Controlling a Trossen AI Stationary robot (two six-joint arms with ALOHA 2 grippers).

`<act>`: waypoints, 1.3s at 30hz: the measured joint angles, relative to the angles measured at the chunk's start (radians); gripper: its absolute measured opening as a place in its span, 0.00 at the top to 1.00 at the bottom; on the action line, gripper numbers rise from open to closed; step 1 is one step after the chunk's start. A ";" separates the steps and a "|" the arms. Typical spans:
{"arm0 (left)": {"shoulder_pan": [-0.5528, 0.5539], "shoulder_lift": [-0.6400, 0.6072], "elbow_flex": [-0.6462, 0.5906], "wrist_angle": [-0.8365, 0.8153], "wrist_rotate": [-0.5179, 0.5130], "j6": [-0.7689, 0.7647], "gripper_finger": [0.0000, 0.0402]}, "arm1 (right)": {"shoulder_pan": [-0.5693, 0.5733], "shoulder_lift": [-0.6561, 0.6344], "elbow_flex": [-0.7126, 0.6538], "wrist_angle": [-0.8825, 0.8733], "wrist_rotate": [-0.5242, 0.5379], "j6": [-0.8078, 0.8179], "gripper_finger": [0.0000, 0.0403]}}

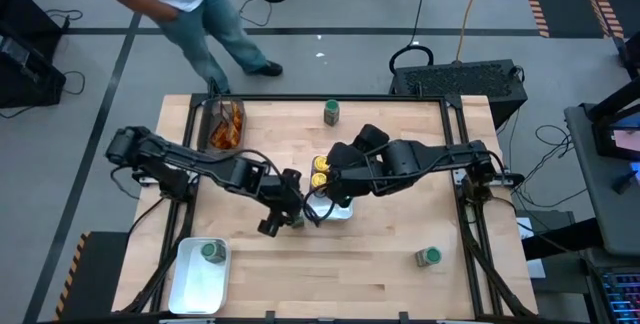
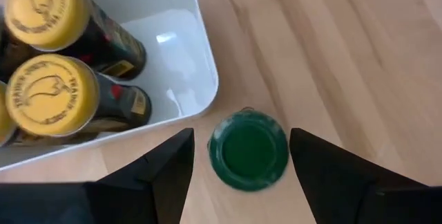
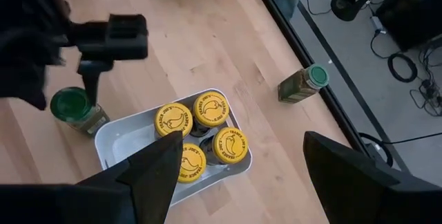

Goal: Sort spices by type
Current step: Put the middle green spice bottle into the bottom white bin

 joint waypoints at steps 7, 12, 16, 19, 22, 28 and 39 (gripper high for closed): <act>-0.023 0.079 0.004 0.011 0.017 -0.019 0.40 | -0.001 -0.005 0.000 0.000 0.000 -0.018 0.30; -0.023 0.076 0.008 0.012 0.019 -0.026 0.40 | -0.005 -0.005 0.000 0.000 0.000 -0.044 0.30; -0.020 0.076 0.004 0.005 0.023 -0.027 0.40 | -0.019 -0.005 0.000 0.000 0.000 -0.048 0.30; -0.020 0.076 0.003 -0.003 0.023 -0.027 0.40 | -0.027 -0.005 0.000 0.000 0.000 -0.059 0.30; -0.020 0.076 0.003 -0.023 0.023 -0.028 0.40 | -0.032 -0.005 0.000 0.000 0.000 -0.065 0.30; -0.019 0.076 0.003 -0.022 0.023 -0.027 0.40 | -0.034 -0.005 0.000 0.000 0.000 -0.066 0.30; -0.018 0.076 0.003 -0.021 0.023 -0.026 0.40 | -0.049 -0.005 0.000 0.000 0.000 -0.071 0.30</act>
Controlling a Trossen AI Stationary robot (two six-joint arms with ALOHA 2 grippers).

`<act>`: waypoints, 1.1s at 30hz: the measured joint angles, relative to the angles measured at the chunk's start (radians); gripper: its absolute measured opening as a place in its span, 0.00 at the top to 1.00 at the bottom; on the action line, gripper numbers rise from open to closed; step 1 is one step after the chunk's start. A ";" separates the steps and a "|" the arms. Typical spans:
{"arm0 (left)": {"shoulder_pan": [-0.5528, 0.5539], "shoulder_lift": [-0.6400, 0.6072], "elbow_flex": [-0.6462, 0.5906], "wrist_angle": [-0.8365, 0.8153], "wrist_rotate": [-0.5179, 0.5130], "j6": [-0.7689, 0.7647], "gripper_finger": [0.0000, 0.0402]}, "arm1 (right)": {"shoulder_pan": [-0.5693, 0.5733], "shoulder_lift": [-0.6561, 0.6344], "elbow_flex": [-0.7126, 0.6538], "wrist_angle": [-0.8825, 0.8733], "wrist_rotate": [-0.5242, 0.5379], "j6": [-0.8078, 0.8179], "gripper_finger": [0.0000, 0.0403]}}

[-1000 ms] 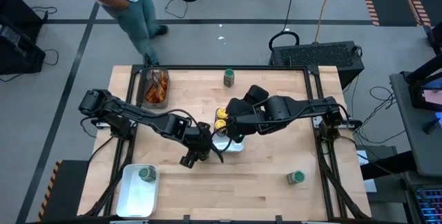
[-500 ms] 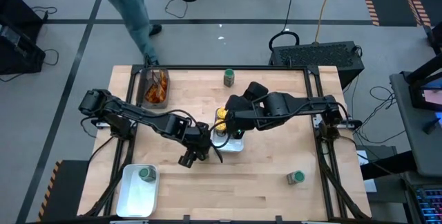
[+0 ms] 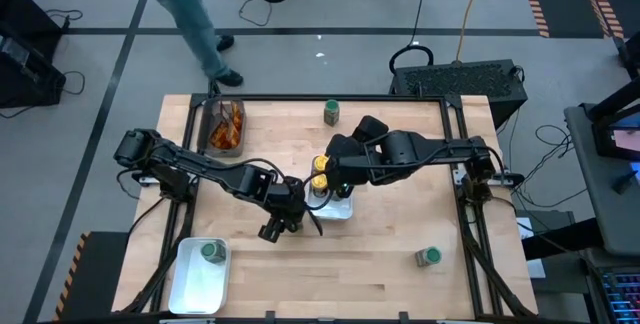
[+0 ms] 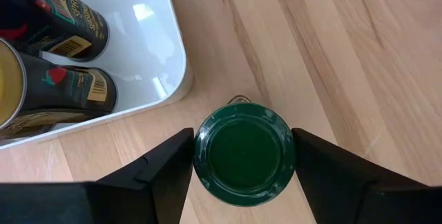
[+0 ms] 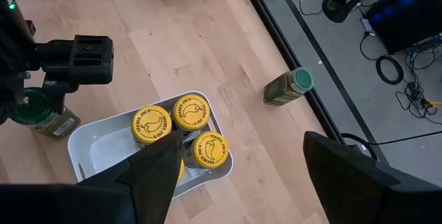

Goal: Sort spices by type
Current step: Put the middle green spice bottle into the bottom white bin

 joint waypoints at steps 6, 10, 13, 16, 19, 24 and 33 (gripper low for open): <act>0.000 0.000 -0.002 0.000 0.000 0.001 0.40 | -0.003 0.000 0.000 0.000 0.000 -0.003 0.30; 0.000 0.005 -0.002 0.001 0.000 0.001 0.41 | -0.003 0.000 0.000 0.000 0.000 -0.003 0.30; 0.004 0.014 0.000 0.004 0.010 0.001 0.46 | -0.004 0.000 0.000 0.000 0.000 -0.003 0.30; 0.015 0.017 0.001 0.005 0.033 0.001 0.48 | -0.004 0.000 0.000 0.000 0.001 -0.003 0.30; 0.019 0.012 0.001 -0.003 0.034 0.001 0.48 | -0.004 0.000 0.000 0.000 0.000 -0.003 0.30; 0.024 -0.037 -0.002 -0.082 0.020 0.002 0.48 | -0.004 0.000 0.000 0.000 0.001 -0.018 0.30; 0.030 -0.261 0.008 -0.265 0.037 -0.124 0.48 | -0.031 0.000 0.000 0.000 0.001 -0.045 0.30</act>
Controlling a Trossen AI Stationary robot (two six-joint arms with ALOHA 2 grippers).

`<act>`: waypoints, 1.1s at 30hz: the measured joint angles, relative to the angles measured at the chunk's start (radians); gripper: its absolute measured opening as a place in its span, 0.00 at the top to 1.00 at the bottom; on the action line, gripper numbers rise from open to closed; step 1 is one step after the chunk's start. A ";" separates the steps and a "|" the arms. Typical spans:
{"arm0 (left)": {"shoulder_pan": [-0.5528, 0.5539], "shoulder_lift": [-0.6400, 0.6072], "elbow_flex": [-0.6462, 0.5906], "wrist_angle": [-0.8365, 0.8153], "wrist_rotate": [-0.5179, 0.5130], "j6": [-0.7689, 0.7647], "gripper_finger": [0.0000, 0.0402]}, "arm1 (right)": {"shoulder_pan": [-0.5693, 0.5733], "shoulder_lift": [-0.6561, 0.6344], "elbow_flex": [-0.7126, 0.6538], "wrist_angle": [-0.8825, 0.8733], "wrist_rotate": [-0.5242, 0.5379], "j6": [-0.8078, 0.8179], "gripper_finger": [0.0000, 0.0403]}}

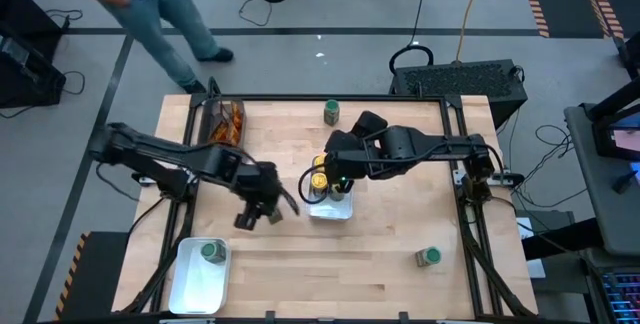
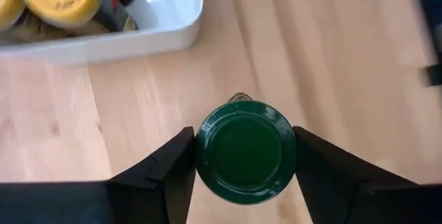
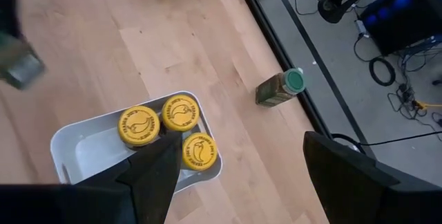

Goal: Sort spices by type
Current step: Put the middle green spice bottle into the bottom white bin

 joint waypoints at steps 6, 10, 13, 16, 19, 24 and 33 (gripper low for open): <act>-0.075 -0.190 0.001 -0.134 0.043 -0.230 0.48 | -0.019 0.000 0.000 0.000 0.000 -0.003 0.30; -0.155 -0.298 0.001 -0.207 0.043 -0.407 0.48 | -0.026 0.000 0.000 0.000 0.000 -0.003 0.30; -0.222 -0.363 0.001 -0.225 0.042 -0.535 0.48 | -0.030 0.000 0.000 0.000 0.000 -0.003 0.30; -0.293 -0.413 0.001 -0.253 0.030 -0.649 0.48 | -0.033 0.000 0.000 0.000 0.000 0.002 0.30; -0.365 -0.446 0.001 -0.315 0.006 -0.751 0.48 | -0.033 0.000 0.000 0.000 0.000 0.020 0.30; -0.491 -0.470 0.001 -0.362 -0.032 -0.895 0.48 | -0.032 0.000 0.000 0.000 0.000 0.070 0.30; -0.732 -0.469 -0.011 -0.432 -0.097 -1.103 0.48 | -0.015 0.000 0.000 0.001 0.003 0.126 0.30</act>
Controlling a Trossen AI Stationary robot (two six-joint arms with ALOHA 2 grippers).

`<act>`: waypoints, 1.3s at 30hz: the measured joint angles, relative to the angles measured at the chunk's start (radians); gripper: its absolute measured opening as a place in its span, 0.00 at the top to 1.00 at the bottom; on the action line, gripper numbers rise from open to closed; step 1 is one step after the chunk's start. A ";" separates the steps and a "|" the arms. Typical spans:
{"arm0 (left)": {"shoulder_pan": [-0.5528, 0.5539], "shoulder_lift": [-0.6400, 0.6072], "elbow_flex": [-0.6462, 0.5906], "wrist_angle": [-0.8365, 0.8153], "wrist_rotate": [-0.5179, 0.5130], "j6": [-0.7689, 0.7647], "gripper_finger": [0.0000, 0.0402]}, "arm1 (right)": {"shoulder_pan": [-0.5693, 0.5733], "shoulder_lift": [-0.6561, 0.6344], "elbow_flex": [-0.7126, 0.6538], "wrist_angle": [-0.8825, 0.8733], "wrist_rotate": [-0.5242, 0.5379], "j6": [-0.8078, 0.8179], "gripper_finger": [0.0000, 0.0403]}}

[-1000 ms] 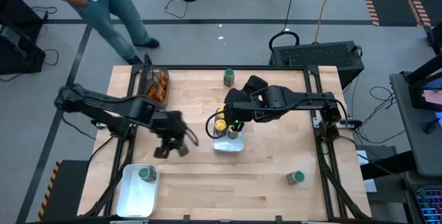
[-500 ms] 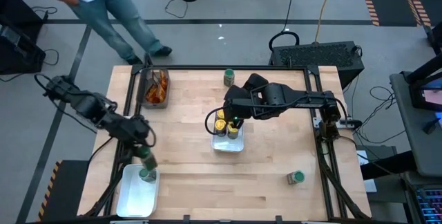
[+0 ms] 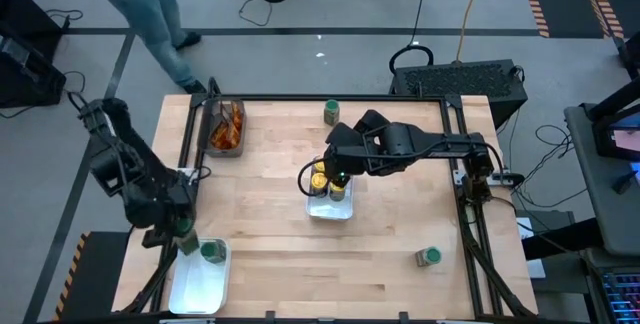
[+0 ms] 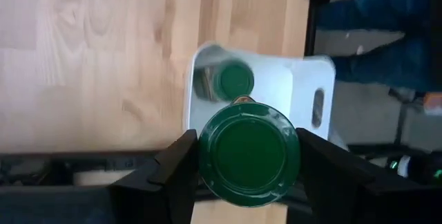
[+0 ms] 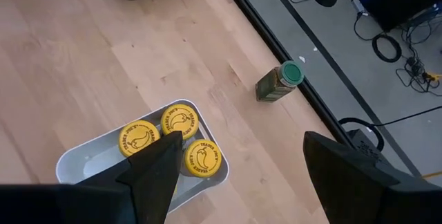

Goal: Sort spices by type
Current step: Put the middle green spice bottle into the bottom white bin

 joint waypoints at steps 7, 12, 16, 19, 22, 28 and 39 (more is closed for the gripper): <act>-0.116 0.034 -0.051 -0.007 -0.042 -0.110 0.48 | 0.004 0.000 0.000 0.013 0.000 0.007 0.30; -0.160 0.048 -0.128 0.019 -0.042 -0.261 0.48 | 0.002 0.000 0.000 0.017 0.001 0.001 0.30; -0.175 0.064 -0.155 0.056 -0.055 -0.342 0.48 | -0.003 0.000 0.000 0.017 0.000 -0.010 0.30; -0.176 0.084 -0.157 0.063 -0.078 -0.373 0.48 | -0.012 0.000 0.000 0.017 0.001 -0.024 0.30; -0.176 0.118 -0.157 0.068 -0.102 -0.396 0.48 | -0.021 0.000 0.000 0.017 0.001 -0.032 0.30; -0.176 0.200 -0.157 0.078 -0.109 -0.401 0.48 | -0.031 0.000 0.000 0.017 0.000 -0.050 0.30; -0.178 0.346 -0.157 0.081 -0.102 -0.508 0.45 | -0.031 0.000 0.000 0.017 0.000 -0.054 0.30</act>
